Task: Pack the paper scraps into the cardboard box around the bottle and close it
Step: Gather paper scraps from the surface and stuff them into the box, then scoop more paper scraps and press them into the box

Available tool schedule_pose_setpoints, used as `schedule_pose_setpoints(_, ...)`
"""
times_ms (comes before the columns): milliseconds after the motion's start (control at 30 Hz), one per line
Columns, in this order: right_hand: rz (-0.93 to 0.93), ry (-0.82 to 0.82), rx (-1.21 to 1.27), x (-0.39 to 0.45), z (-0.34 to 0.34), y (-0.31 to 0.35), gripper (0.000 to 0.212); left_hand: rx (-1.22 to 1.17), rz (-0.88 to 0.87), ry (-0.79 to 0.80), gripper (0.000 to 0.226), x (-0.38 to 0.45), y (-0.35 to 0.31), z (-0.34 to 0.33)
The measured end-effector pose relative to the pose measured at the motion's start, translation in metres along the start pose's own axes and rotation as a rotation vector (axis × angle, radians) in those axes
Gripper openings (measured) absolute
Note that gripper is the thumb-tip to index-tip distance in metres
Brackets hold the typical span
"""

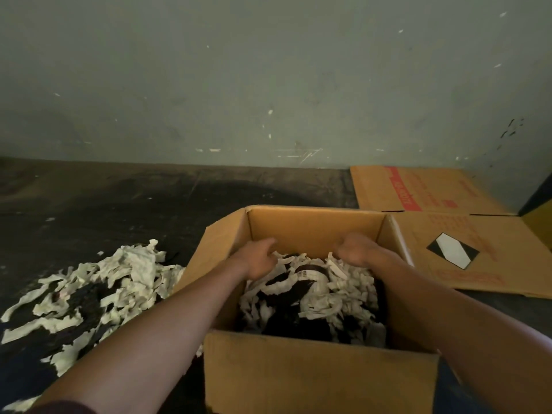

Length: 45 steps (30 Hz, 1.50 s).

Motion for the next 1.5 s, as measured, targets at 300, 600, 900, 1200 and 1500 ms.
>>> schedule_pose_setpoints(300, 0.05, -0.1, -0.001, 0.041, 0.021, 0.0, 0.064, -0.009, -0.256, -0.378, 0.049, 0.03, -0.036, 0.038)
schedule_pose_setpoints(600, 0.131, -0.116, 0.017, 0.055, 0.017, 0.02, 0.061, 0.016, -0.137, -0.326, 0.057, 0.052, 0.009, 0.031)
schedule_pose_setpoints(900, 0.285, -0.233, 0.04, -0.008, -0.02, 0.062, 0.066, -0.038, 0.04, -0.278, 0.067, -0.003, 0.072, 0.022)
schedule_pose_setpoints(1200, 0.203, -0.102, -0.034, -0.074, -0.078, 0.11, 0.097, 0.011, 0.172, -0.241, 0.084, -0.107, 0.149, 0.049)
schedule_pose_setpoints(1500, 0.279, -0.271, -0.136, -0.189, -0.174, 0.2, 0.105, 0.236, 0.209, -0.34, 0.093, -0.282, 0.236, 0.021)
Point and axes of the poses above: each hand's wrist, its own x-axis towards the middle knuckle, its own z-axis out of the back of the hand, y = z × x, the point moved 6 cm from there along x, towards the middle knuckle, and after that the axes turned 5 degrees about -z, right-handed, at the moved point
